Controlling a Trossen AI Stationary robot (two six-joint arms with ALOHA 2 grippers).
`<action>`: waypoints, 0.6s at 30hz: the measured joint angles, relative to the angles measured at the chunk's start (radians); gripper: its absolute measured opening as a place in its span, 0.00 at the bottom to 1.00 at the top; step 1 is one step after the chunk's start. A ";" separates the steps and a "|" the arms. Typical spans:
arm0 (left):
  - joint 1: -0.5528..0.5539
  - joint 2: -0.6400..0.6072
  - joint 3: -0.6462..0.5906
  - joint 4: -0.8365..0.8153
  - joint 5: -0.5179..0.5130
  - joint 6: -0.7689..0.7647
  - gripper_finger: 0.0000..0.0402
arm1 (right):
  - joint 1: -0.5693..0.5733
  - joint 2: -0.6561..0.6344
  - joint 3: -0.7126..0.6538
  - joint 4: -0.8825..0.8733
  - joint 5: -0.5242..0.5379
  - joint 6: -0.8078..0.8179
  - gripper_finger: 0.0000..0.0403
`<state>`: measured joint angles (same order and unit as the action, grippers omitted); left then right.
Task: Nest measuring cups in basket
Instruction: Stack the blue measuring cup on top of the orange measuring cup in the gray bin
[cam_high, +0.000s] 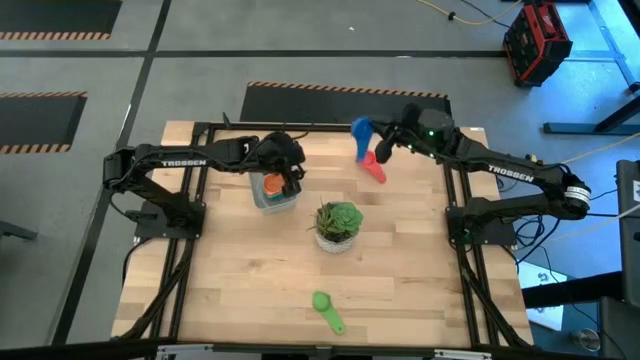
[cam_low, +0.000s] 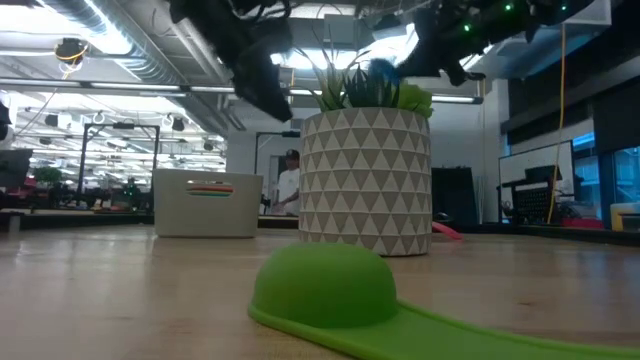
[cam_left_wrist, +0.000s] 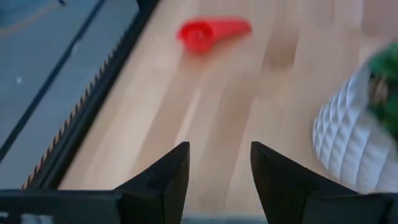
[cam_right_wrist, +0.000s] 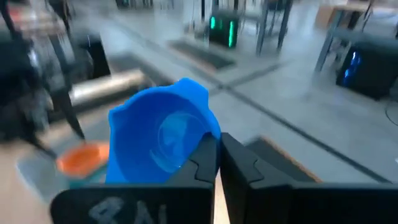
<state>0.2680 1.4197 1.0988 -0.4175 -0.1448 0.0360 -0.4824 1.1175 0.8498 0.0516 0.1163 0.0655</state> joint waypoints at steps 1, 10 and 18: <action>0.000 0.000 0.000 0.028 0.000 0.000 0.40 | 0.000 0.000 -0.002 0.040 0.000 0.015 0.03; 0.000 0.000 0.000 0.236 0.000 0.001 0.40 | 0.000 0.049 -0.004 0.294 -0.001 0.097 0.03; -0.018 0.000 0.000 0.391 -0.100 0.044 0.40 | 0.001 0.172 -0.004 0.596 -0.004 0.157 0.03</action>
<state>0.2498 1.4197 1.0988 -0.0270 -0.2448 0.0797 -0.4816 1.2896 0.8459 0.6478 0.1127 0.2229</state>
